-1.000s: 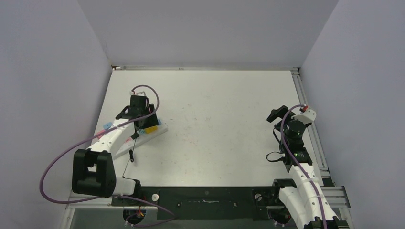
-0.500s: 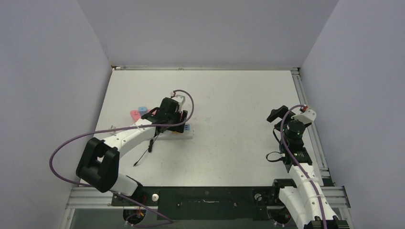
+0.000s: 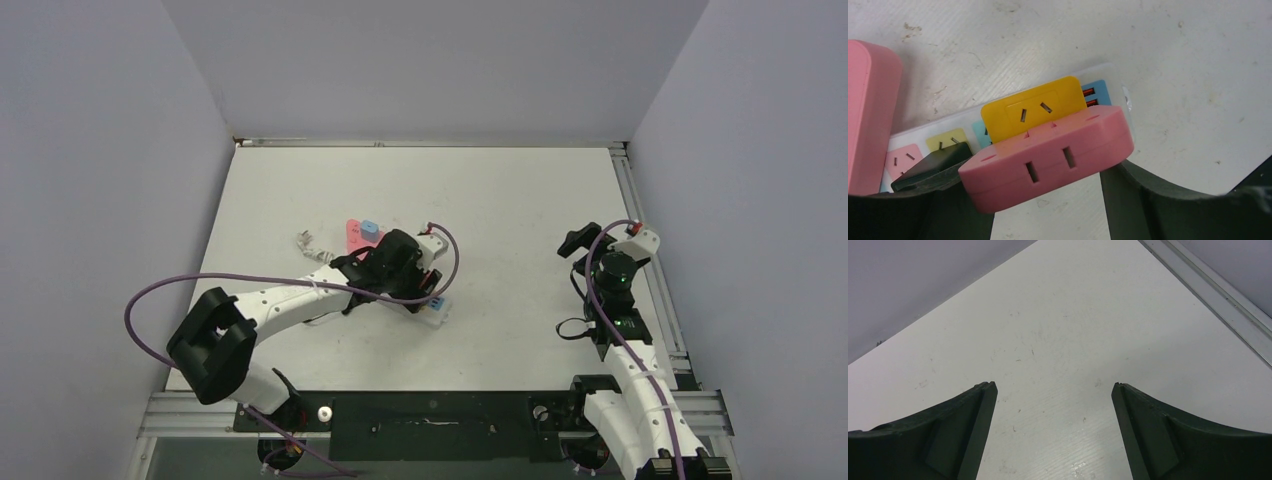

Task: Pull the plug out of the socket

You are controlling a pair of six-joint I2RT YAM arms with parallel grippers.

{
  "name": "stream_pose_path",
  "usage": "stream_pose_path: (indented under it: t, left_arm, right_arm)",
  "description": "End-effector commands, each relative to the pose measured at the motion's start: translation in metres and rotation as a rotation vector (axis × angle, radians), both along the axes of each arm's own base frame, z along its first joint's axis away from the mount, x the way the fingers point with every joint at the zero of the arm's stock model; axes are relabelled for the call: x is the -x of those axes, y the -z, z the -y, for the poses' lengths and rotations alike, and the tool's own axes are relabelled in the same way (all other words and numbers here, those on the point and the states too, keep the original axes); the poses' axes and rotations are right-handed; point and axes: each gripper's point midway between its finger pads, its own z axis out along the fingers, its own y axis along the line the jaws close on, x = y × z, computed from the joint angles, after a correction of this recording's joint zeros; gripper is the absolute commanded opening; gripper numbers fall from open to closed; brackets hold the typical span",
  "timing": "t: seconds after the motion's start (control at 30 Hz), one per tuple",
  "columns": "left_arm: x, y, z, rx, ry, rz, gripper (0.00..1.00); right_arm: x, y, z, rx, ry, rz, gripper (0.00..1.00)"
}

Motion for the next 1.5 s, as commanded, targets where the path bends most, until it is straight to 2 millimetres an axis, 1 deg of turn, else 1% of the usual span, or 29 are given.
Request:
stream_pose_path:
  t: [0.0, 0.03, 0.07, 0.1, 0.17, 0.2, 0.27, 0.37, 0.43, 0.5, 0.57, 0.6, 0.67, 0.7, 0.77, 0.8, 0.83, 0.87, 0.93, 1.03, 1.07, 1.17, 1.37, 1.47]
  left_arm:
    - [0.029, 0.006, -0.001, -0.043, 0.093, -0.044, 0.5]
    - [0.025, 0.001, -0.001, -0.039, 0.077, -0.03, 0.61]
    - [0.02, -0.004, 0.0, -0.032, 0.054, -0.012, 0.75]
    - [0.014, -0.01, -0.003, -0.04, 0.022, 0.013, 0.84]
    - [0.003, -0.02, -0.01, -0.045, -0.034, 0.044, 0.95]
    - [0.0, -0.027, -0.012, -0.031, -0.051, 0.05, 0.97]
    - [0.001, -0.042, -0.01, 0.025, -0.045, 0.062, 0.96]
    - [0.002, -0.078, -0.005, 0.16, -0.03, 0.077, 0.96]
    - [-0.004, -0.109, -0.009, 0.265, -0.043, 0.09, 0.96]
    - [-0.011, -0.143, -0.02, 0.368, -0.068, 0.121, 0.96]
    - [-0.017, -0.164, -0.03, 0.439, -0.098, 0.15, 0.96]
    - [-0.019, -0.17, -0.036, 0.468, -0.117, 0.165, 0.96]
    - [-0.031, -0.171, -0.055, 0.512, -0.204, 0.176, 0.96]
    - [-0.04, -0.163, -0.069, 0.52, -0.282, 0.164, 0.96]
    - [-0.054, -0.148, -0.093, 0.506, -0.435, 0.118, 0.96]
    - [-0.06, -0.138, -0.102, 0.473, -0.488, 0.094, 0.96]
    - [-0.064, -0.129, -0.109, 0.436, -0.526, 0.067, 0.96]
    - [-0.066, -0.12, -0.114, 0.401, -0.561, 0.038, 0.96]
    - [-0.068, -0.104, -0.118, 0.368, -0.603, -0.034, 0.96]
    - [-0.067, -0.096, -0.107, 0.416, -0.585, -0.099, 0.96]
    - [-0.066, -0.094, -0.105, 0.425, -0.579, -0.114, 0.96]
    - [-0.066, -0.092, -0.105, 0.421, -0.585, -0.125, 0.96]
    - [-0.067, -0.093, -0.111, 0.407, -0.603, -0.093, 0.96]
    - [-0.068, -0.095, -0.115, 0.394, -0.612, -0.08, 0.96]
  right_arm:
    - [-0.007, -0.006, -0.003, 0.003, -0.019, 0.038, 0.9]
    - [-0.008, -0.007, -0.005, 0.004, -0.029, 0.037, 0.9]
    - [-0.009, -0.008, -0.007, 0.005, -0.041, 0.036, 0.9]
    - [-0.01, -0.008, -0.009, 0.005, -0.055, 0.034, 0.9]
    - [-0.013, -0.01, -0.018, 0.004, -0.099, 0.046, 0.9]
    - [-0.015, -0.011, -0.023, 0.006, -0.124, 0.052, 0.9]
    - [-0.018, -0.012, -0.036, 0.013, -0.184, 0.063, 0.9]
    - [-0.023, -0.016, -0.058, 0.043, -0.267, 0.067, 0.9]
    - [-0.027, -0.02, -0.078, 0.078, -0.336, 0.055, 0.9]
    - [-0.028, -0.026, -0.101, 0.113, -0.42, 0.044, 0.9]
    - [-0.027, -0.031, -0.129, 0.146, -0.535, 0.033, 0.9]
    - [-0.025, -0.033, -0.144, 0.171, -0.601, 0.022, 0.9]
    - [-0.02, -0.042, -0.174, 0.215, -0.717, 0.013, 0.9]
    - [-0.017, -0.044, -0.189, 0.238, -0.767, 0.004, 0.9]
    - [-0.006, -0.05, -0.222, 0.282, -0.872, -0.007, 0.9]
    - [0.001, -0.048, -0.239, 0.299, -0.927, -0.025, 0.9]
    - [0.004, -0.048, -0.252, 0.31, -0.964, -0.042, 0.91]
    - [0.008, -0.05, -0.269, 0.318, -1.011, -0.053, 0.91]
    - [0.017, -0.041, -0.294, 0.337, -1.1, -0.105, 0.94]
    - [0.035, -0.028, -0.325, 0.379, -1.204, -0.148, 0.98]
    - [0.039, -0.024, -0.332, 0.388, -1.224, -0.156, 1.0]
    - [0.045, -0.016, -0.34, 0.396, -1.253, -0.173, 0.94]
    - [0.045, -0.001, -0.336, 0.418, -1.246, -0.216, 0.9]
    - [0.044, 0.01, -0.334, 0.431, -1.238, -0.246, 0.85]
